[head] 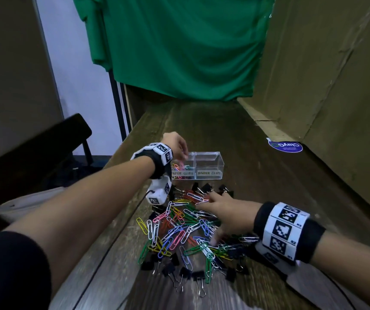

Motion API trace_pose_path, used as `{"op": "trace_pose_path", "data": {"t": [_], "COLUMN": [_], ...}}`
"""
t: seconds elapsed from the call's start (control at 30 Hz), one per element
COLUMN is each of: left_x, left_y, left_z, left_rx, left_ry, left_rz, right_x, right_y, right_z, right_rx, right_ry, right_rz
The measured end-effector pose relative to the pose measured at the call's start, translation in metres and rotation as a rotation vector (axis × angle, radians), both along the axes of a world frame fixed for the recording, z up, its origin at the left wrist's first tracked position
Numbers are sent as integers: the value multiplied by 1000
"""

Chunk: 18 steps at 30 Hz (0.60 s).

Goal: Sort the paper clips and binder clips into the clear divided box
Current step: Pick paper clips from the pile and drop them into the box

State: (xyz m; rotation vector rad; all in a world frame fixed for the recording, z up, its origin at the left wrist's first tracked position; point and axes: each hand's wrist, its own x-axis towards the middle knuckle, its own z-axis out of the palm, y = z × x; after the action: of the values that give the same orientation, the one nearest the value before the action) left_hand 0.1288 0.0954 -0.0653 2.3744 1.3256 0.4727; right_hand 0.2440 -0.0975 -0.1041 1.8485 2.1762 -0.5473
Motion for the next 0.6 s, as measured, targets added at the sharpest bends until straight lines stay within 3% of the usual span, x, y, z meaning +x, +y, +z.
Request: {"op": "trace_pose_path", "data": {"t": [0.17, 0.33, 0.43, 0.6], "left_x": [3, -8, -25, -52], "left_y": [-4, -22, -46, -103], "left_z": [-7, 14, 20, -8], "left_rx": [-44, 48, -12, -90], "left_ry": [221, 168, 180, 452], "left_rz": [-139, -208, -258, -369], "right_x": [-2, 3, 2, 9], "right_y": [2, 6, 9, 20], "right_z": [-6, -6, 3, 22], "right_rx": [172, 224, 217, 249], "right_ry": [39, 84, 93, 198], "right_rz": [80, 23, -22, -124]}}
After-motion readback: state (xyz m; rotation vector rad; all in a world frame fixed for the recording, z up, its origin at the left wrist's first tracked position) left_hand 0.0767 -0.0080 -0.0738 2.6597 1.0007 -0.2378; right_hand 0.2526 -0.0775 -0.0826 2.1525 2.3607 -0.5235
